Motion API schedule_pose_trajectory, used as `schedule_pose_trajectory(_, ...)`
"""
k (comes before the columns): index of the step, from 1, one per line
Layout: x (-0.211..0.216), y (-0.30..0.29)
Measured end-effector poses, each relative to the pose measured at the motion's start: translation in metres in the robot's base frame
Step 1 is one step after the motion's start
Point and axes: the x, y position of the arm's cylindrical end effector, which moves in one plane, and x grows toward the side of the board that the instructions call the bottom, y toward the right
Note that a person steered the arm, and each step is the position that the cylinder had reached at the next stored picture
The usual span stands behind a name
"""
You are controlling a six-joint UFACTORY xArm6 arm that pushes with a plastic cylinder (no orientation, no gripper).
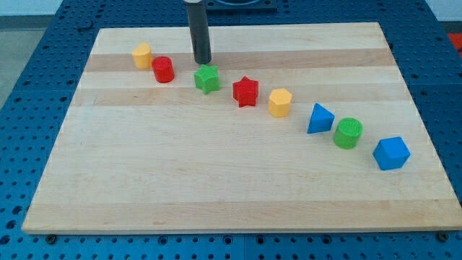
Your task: Slide the red circle right a bit
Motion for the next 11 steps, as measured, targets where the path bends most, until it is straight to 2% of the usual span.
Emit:
schedule_pose_trajectory(1, -0.035, -0.007)
schedule_pose_trajectory(2, -0.071, -0.041)
schedule_pose_trajectory(3, -0.089, -0.086)
schedule_pose_trajectory(4, -0.080, -0.139)
schedule_pose_trajectory(5, -0.047, -0.201)
schedule_pose_trajectory(6, -0.020, -0.232)
schedule_pose_trajectory(8, 0.054, -0.204)
schedule_pose_trajectory(11, 0.058, -0.118)
